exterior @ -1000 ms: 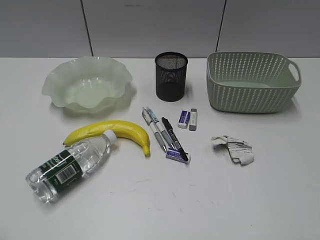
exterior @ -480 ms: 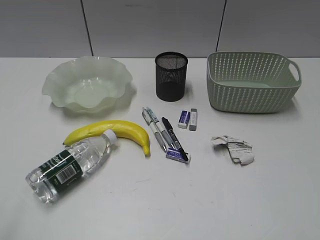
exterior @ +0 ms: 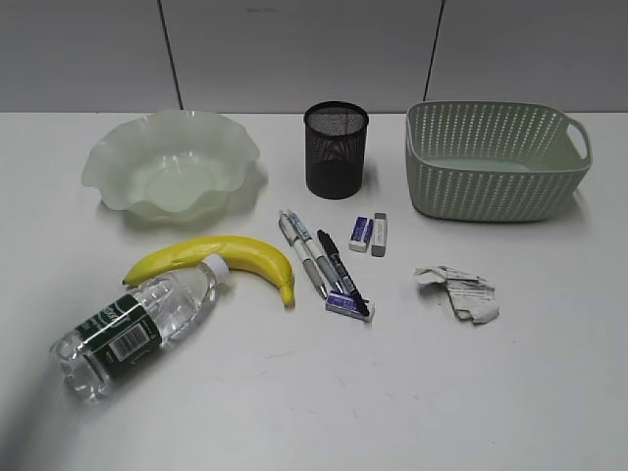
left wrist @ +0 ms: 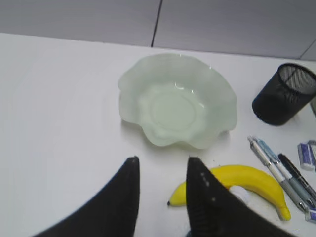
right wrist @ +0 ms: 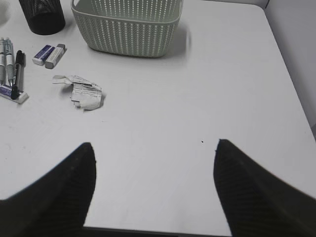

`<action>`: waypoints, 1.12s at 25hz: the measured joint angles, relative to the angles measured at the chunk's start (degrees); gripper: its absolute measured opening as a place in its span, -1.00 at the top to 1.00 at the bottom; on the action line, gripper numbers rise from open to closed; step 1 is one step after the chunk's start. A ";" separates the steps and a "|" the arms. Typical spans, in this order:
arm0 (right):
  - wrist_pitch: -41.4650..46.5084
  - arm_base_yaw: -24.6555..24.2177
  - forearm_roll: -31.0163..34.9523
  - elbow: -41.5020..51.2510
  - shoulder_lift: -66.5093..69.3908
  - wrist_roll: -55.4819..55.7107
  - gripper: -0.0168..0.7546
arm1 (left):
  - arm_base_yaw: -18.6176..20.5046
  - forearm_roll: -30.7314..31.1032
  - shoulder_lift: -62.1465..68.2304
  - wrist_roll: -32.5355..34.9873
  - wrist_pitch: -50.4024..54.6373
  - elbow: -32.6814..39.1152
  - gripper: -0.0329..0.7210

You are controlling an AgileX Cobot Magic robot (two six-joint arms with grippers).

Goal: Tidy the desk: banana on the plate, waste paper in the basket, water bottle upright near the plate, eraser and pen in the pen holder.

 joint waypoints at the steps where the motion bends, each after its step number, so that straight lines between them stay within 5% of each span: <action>1: 0.00 0.00 0.00 0.00 0.00 0.00 -0.55 | -1.07 -0.06 4.27 0.51 0.25 -1.63 0.27; 6: 0.00 0.00 0.00 0.00 0.00 0.00 -0.55 | -8.05 -3.50 22.40 1.48 5.54 -13.55 0.27; 13: 0.00 0.00 0.00 0.00 0.00 0.00 -0.55 | -13.76 -17.88 42.16 1.48 16.97 -29.48 0.27; 20: 0.00 0.00 0.00 0.00 0.00 0.00 -0.55 | -17.21 -19.05 55.37 -2.34 25.96 -42.17 0.25; 28: 0.00 0.00 0.00 0.00 0.00 0.00 -0.55 | -19.91 -17.95 66.43 -15.11 31.21 -48.83 -0.23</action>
